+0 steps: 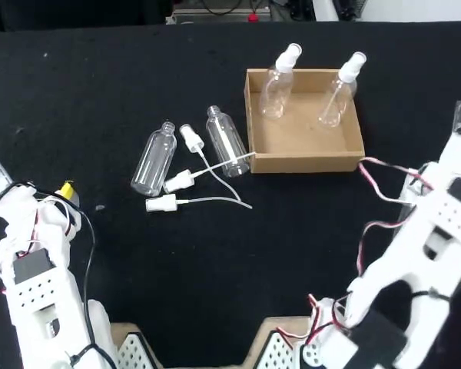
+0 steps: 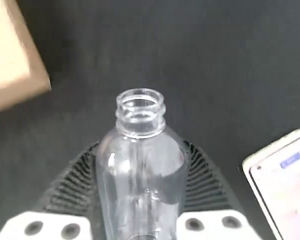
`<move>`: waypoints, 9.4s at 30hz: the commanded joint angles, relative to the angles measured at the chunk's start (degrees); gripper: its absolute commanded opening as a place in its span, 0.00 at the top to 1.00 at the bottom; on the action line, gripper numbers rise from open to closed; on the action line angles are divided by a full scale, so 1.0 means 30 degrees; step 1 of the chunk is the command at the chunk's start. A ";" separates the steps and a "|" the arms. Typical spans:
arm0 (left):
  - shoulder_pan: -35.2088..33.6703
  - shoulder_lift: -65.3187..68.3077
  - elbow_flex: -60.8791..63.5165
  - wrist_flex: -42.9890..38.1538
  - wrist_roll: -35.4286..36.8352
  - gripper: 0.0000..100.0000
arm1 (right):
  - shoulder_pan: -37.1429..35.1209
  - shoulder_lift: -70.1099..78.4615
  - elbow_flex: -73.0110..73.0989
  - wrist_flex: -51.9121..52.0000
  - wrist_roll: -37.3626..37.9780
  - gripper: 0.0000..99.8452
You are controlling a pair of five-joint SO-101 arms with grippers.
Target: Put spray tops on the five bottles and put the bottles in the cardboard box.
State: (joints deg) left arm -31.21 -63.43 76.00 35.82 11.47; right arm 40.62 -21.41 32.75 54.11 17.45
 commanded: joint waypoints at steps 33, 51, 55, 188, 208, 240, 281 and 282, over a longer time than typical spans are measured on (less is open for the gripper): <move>-0.0015 -0.0205 -0.0308 -0.0410 -0.0029 0.77 | -0.0645 -0.1099 1.5546 -3.0535 -0.4015 0.95; -0.0044 -0.0205 -0.0308 -0.0352 -0.0029 0.77 | -0.0674 -0.1099 1.8564 -2.9245 -0.3985 0.95; -0.0044 -0.0205 -0.0308 -0.0352 -0.0029 0.77 | -0.0674 -0.1128 1.8974 -2.9187 -0.3956 0.94; 1.1853 1.1663 -1.0447 0.8733 1.0139 0.73 | -1.0755 -1.9678 0.8220 0.4425 -0.1963 0.89; 1.2557 1.6879 -1.0300 0.5070 1.3861 0.68 | -1.0784 -1.9824 0.8542 0.4454 -0.1963 0.89; -0.0337 1.7084 -1.8037 1.3509 -0.1524 0.77 | -1.0784 -1.9853 0.9187 0.4044 -0.1934 0.89; 0.1861 1.9927 -1.2234 0.5656 1.0549 0.81 | -1.0813 -1.9853 0.9245 0.3634 -0.1963 0.89; 0.1714 1.9810 -1.2352 0.5656 1.0315 0.85 | -1.0813 -1.9853 0.9245 0.3634 -0.1963 0.89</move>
State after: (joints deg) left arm -24.70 -3.91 41.19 53.23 43.30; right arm 8.97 -80.57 60.88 66.59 11.12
